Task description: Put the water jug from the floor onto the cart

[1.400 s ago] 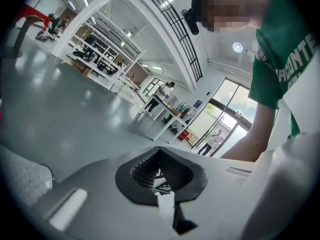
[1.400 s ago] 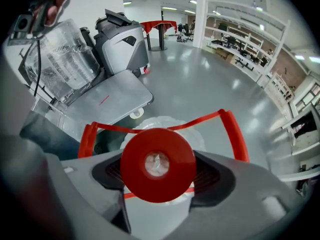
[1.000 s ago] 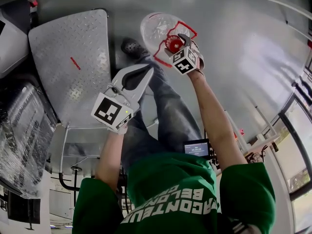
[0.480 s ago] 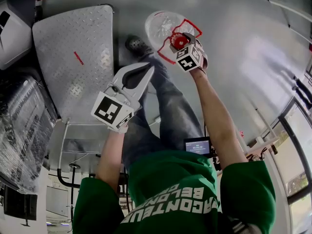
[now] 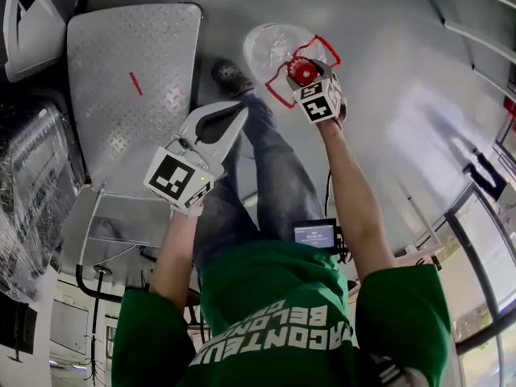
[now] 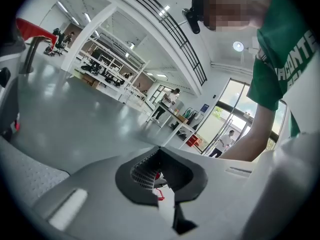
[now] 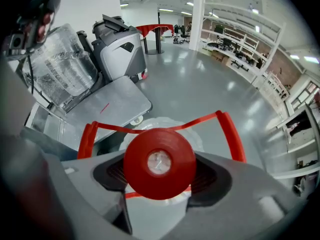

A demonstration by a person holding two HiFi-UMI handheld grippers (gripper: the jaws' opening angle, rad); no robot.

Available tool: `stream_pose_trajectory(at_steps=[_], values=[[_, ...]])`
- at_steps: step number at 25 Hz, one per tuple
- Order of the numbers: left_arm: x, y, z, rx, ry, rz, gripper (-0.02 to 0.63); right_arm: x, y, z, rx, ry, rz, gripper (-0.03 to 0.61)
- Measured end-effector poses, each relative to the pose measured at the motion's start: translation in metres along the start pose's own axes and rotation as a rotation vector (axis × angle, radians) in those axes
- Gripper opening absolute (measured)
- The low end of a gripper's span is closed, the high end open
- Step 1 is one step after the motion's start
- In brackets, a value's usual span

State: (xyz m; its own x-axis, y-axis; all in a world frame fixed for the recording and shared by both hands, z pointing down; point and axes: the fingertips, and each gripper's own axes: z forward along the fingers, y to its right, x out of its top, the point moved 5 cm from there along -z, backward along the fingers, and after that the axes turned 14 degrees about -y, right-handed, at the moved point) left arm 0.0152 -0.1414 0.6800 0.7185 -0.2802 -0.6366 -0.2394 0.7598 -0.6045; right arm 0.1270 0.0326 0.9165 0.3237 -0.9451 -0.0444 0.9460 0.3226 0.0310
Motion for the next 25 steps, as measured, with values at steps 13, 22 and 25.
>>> stream_pose_trajectory(at_steps=[13,22,25], values=[[0.063,0.057,-0.099,0.085,0.101,0.054,0.011,0.045,-0.008,-0.165,0.024,0.113,-0.062,0.304],[0.107,0.117,-0.166,0.151,0.166,0.106,0.011,0.081,-0.013,-0.289,0.006,0.221,-0.18,0.304],[0.119,0.134,-0.186,0.181,0.198,0.132,0.011,0.097,-0.015,-0.325,0.007,0.263,-0.202,0.304]])
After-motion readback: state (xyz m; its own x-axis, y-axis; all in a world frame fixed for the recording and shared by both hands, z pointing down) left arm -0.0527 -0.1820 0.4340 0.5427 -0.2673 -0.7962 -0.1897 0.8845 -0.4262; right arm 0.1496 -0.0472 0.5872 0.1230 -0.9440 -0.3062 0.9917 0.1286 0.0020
